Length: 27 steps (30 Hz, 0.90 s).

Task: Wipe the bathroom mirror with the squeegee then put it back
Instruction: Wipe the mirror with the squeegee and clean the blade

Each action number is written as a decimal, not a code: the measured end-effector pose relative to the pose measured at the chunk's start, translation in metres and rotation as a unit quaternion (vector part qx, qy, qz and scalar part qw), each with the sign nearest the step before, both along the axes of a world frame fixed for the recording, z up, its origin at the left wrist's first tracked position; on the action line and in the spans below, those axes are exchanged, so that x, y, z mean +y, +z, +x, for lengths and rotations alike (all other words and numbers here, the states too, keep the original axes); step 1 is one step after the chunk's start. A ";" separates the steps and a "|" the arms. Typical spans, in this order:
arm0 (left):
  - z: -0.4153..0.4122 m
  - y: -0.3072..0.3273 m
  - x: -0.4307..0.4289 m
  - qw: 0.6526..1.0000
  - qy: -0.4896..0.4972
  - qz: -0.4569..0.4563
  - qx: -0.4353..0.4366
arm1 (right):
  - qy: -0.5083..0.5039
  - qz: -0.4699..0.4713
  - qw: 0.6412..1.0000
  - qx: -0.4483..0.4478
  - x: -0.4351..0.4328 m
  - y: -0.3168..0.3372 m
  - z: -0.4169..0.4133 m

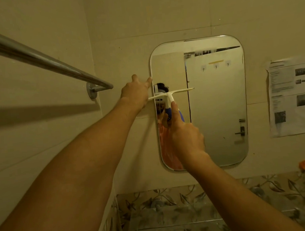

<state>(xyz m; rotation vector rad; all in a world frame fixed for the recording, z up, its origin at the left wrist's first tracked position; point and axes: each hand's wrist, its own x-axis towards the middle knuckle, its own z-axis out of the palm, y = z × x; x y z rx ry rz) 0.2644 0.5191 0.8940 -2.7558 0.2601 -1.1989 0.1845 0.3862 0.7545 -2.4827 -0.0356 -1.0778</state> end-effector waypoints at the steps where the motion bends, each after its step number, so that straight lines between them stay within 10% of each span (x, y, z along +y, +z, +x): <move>1: 0.002 0.000 -0.001 1.000 0.005 0.007 0.005 | 0.002 -0.003 1.000 0.008 0.000 -0.003 -0.001; 27: 0.020 -0.017 -0.020 0.997 0.071 0.025 -0.002 | -0.048 -0.019 0.995 0.090 0.001 -0.133 -0.017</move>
